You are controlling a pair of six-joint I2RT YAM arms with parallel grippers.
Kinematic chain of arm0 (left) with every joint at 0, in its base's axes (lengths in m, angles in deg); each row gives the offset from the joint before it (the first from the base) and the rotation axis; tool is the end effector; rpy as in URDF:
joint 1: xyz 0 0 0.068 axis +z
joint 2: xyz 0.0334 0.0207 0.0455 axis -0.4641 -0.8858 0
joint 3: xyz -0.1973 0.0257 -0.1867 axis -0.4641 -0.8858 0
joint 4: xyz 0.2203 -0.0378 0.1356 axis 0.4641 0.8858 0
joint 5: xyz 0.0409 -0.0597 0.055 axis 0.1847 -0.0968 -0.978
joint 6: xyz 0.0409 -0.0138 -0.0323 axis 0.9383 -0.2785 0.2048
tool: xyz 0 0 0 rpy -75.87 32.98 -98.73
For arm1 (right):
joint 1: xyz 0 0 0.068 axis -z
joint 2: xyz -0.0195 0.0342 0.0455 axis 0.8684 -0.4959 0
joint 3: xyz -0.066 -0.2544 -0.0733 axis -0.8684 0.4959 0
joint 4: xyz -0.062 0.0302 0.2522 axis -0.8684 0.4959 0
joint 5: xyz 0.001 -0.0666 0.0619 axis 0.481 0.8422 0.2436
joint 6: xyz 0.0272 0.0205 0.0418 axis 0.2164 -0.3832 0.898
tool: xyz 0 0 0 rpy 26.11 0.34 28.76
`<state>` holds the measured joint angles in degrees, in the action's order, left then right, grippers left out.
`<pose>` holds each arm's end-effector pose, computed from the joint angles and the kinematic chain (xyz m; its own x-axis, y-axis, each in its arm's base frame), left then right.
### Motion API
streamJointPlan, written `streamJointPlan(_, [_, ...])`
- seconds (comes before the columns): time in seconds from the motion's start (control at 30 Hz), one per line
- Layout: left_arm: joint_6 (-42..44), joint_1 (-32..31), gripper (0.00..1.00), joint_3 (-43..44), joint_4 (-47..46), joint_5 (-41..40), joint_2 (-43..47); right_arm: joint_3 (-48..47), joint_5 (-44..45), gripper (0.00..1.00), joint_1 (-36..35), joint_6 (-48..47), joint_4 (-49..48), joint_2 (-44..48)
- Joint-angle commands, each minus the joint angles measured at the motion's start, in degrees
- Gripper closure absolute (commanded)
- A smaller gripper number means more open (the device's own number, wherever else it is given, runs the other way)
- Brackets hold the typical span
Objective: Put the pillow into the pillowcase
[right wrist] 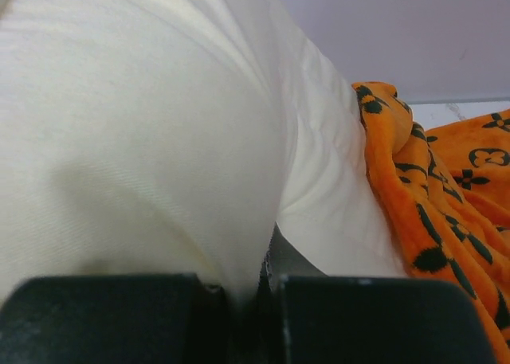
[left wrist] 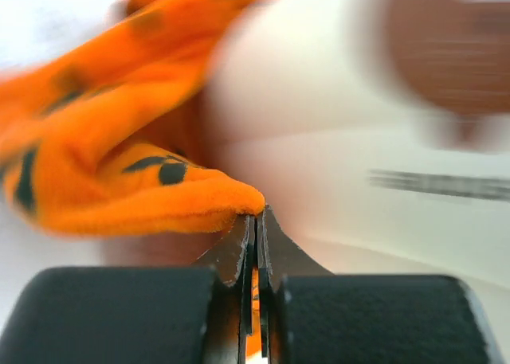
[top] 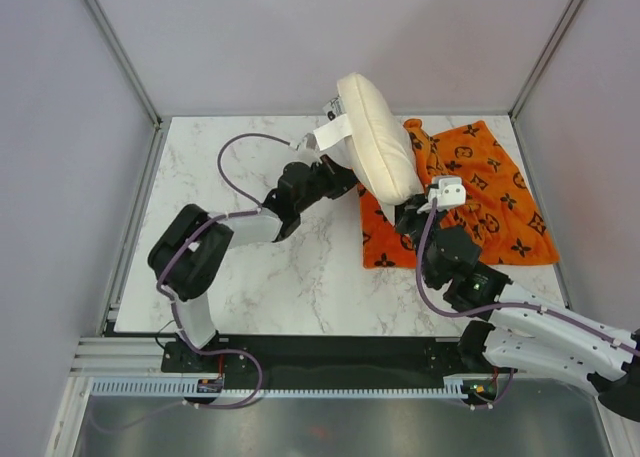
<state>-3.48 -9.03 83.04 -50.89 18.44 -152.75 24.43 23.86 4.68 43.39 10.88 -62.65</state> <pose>0.3259 -0.2487 0.1996 -0.6381 -0.5659 -0.5221 0.2958 0.4458 -0.8448 0.1275 0.1407 0.3330 0.0333 0.2412 -0.9699 -0.1751 0.9568 0.2319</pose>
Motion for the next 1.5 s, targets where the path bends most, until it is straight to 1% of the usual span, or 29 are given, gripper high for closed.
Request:
streamJointPlan(0.0, [4.46,0.39,0.98,4.54,-0.59,6.42,10.77,-8.69,-5.27,1.0,0.31,-4.86,-3.05,-0.82])
streamJointPlan(0.03, [5.08,0.48,0.98,6.99,1.69,6.95,12.54,-10.45,-5.8,1.0,0.22,-6.1,-2.26,-1.44])
streamJointPlan(0.07, [5.87,0.56,0.98,8.32,3.54,7.56,14.12,-14.56,-5.98,1.0,0.31,-6.9,-1.38,-2.84])
streamJointPlan(0.13, [8.86,0.83,0.98,12.7,9.77,7.57,19.12,-19.23,-6.77,1.0,0.31,-8.48,1.52,-4.34])
streamJointPlan(0.17, [10.0,0.83,0.98,14.38,11.97,7.22,20.54,-23.87,-6.78,1.0,0.4,-8.49,3.71,-6.0])
streamJointPlan(0.2, [12.62,0.83,0.98,16.14,16.26,7.04,22.21,-26.18,-6.95,1.0,0.31,-8.58,4.77,-6.8])
streamJointPlan(0.23, [13.78,0.83,0.98,19.55,18.04,6.78,24.84,-28.2,-7.13,1.0,0.31,-8.05,5.65,-7.59])
streamJointPlan(0.37, [18.44,1.0,0.98,27.83,26.31,6.6,29.42,-40.22,-6.78,1.0,0.4,-4.63,12.68,-12.24])
streamJointPlan(0.47, [22.56,1.18,0.98,35.47,33.77,7.3,30.57,-42.63,-7.39,1.0,0.4,-1.39,17.86,-13.31])
streamJointPlan(0.53, [23.81,1.18,0.98,40.21,37.47,7.74,30.66,-40.98,-10.79,1.0,0.31,0.29,18.14,-12.87])
streamJointPlan(0.6, [24.07,1.18,0.98,42.34,41.69,9.05,30.49,-35.71,-13.44,1.0,0.4,3.19,17.62,-12.26])
streamJointPlan(0.63, [23.73,1.18,0.98,43.04,42.57,9.67,30.57,-30.3,-15.11,1.0,0.31,4.16,16.66,-12.08])
streamJointPlan(0.7, [22.32,1.18,0.98,42.96,43.72,11.43,30.66,-23.95,-17.14,1.0,0.4,7.93,11.31,-11.03])
streamJointPlan(0.73, [21.71,1.18,0.98,42.61,43.81,11.78,30.84,-18.52,-18.45,1.0,0.4,8.9,9.37,-10.94])
streamJointPlan(0.77, [21.44,1.18,0.98,42.7,45.46,11.78,30.84,-16.38,-21.51,1.0,0.4,9.78,7.61,-11.2])
streamJointPlan(0.8, [21.35,1.18,0.98,42.78,46.35,11.61,30.58,-14.79,-22.24,1.0,0.4,11.88,5.85,-11.37])
streamJointPlan(0.93, [22.4,1.97,0.98,46.46,51.89,8.88,30.14,-9.08,-29.43,1.0,0.22,13.48,1.89,-12.96])
streamJointPlan(1.0, [22.32,3.28,0.98,47.79,55.39,8.54,30.05,-7.92,-34.78,1.0,-0.39,12.87,-0.66,-13.31])
streamJointPlan(1.03, [22.23,3.72,0.98,48.58,56.8,8.18,30.14,-7.57,-35.6,1.0,-0.92,11.22,-1.19,-13.31])
streamJointPlan(1.1, [22.4,4.95,0.98,47.97,59.79,7.92,30.66,-8.0,-38.05,1.0,-2.32,9.54,-1.46,-13.57])
streamJointPlan(1.17, [22.93,5.66,0.98,44.73,61.38,6.7,32.68,-10.63,-40.43,1.0,-3.11,6.2,0.02,-14.89])
streamJointPlan(1.2, [23.02,6.44,0.98,42.72,62.26,5.64,34.08,-11.95,-40.61,1.0,-4.86,4.71,0.82,-15.5])
streamJointPlan(1.23, [23.11,6.97,0.98,38.09,62.79,4.68,35.4,-15.27,-40.96,1.0,-5.57,3.22,1.7,-17.42])
streamJointPlan(1.27, [23.02,7.68,0.98,35.34,62.88,2.93,38.63,-17.39,-41.23,1.0,-6.8,0.07,4.23,-18.66])
streamJointPlan(1.3, [22.93,9.68,0.98,30.01,62.8,2.3,40.14,-19.85,-41.93,1.0,-7.24,-1.27,5.73,-20.15])
streamJointPlan(1.33, [22.76,10.92,0.98,27.52,63.58,2.03,41.55,-24.66,-44.19,1.0,-7.68,-2.76,8.79,-23.47])
streamJointPlan(1.37, [22.67,12.41,0.98,25.23,64.28,2.12,44.52,-27.05,-45.78,1.0,-8.73,-5.12,10.13,-25.16])
streamJointPlan(1.4, [22.67,15.91,0.98,21.03,65.07,2.81,45.59,-29.25,-46.41,1.0,-9.26,-6.28,11.45,-26.83])
streamJointPlan(1.47, [22.76,20.14,0.98,17.23,66.57,3.7,48.84,-34.71,-49.83,1.0,-11.89,-8.47,14.69,-31.75])
